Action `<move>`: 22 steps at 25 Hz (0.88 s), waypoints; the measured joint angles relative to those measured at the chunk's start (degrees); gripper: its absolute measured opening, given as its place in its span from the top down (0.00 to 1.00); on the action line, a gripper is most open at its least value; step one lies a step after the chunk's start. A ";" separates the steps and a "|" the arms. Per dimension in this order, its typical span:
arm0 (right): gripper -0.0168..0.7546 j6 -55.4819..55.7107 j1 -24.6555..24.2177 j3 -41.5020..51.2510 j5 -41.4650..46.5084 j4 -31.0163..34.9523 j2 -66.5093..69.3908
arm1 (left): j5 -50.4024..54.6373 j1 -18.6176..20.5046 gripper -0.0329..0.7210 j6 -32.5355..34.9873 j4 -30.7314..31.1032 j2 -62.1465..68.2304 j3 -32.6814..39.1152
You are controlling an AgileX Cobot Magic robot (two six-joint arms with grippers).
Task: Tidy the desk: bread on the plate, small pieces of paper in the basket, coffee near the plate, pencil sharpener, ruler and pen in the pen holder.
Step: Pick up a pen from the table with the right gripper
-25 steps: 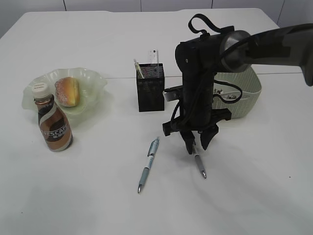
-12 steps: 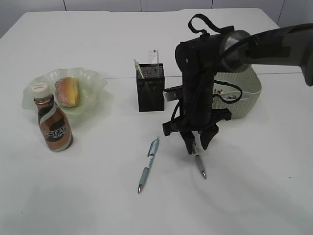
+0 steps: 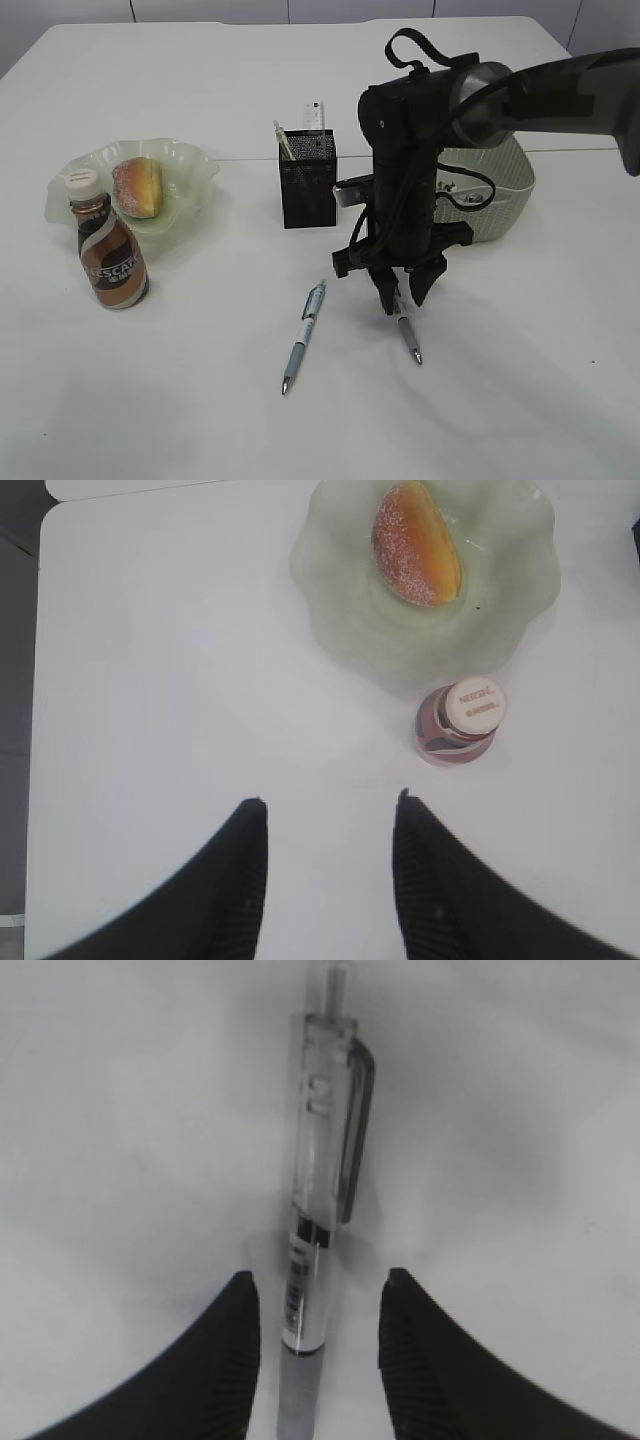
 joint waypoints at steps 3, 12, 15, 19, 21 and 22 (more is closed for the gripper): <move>0.60 0.00 0.00 0.00 0.00 0.00 0.00 | 0.00 0.00 0.55 0.00 0.00 0.00 0.00; 0.60 0.00 0.00 0.00 -0.07 0.33 1.53 | 0.00 0.00 0.55 0.00 0.00 0.00 0.00; 0.60 0.00 0.00 0.00 -0.07 0.48 1.53 | 0.00 0.00 0.55 0.00 0.00 0.00 0.00; 0.62 0.00 0.00 0.00 -0.07 0.52 1.66 | 0.00 0.00 0.55 0.00 0.00 0.00 0.00; 0.69 0.00 0.00 0.00 -0.07 0.91 1.66 | 0.00 0.00 0.55 0.00 0.00 0.00 0.00; 0.73 0.00 0.00 0.00 -0.07 1.03 1.66 | 0.00 0.00 0.55 0.00 0.00 0.00 0.00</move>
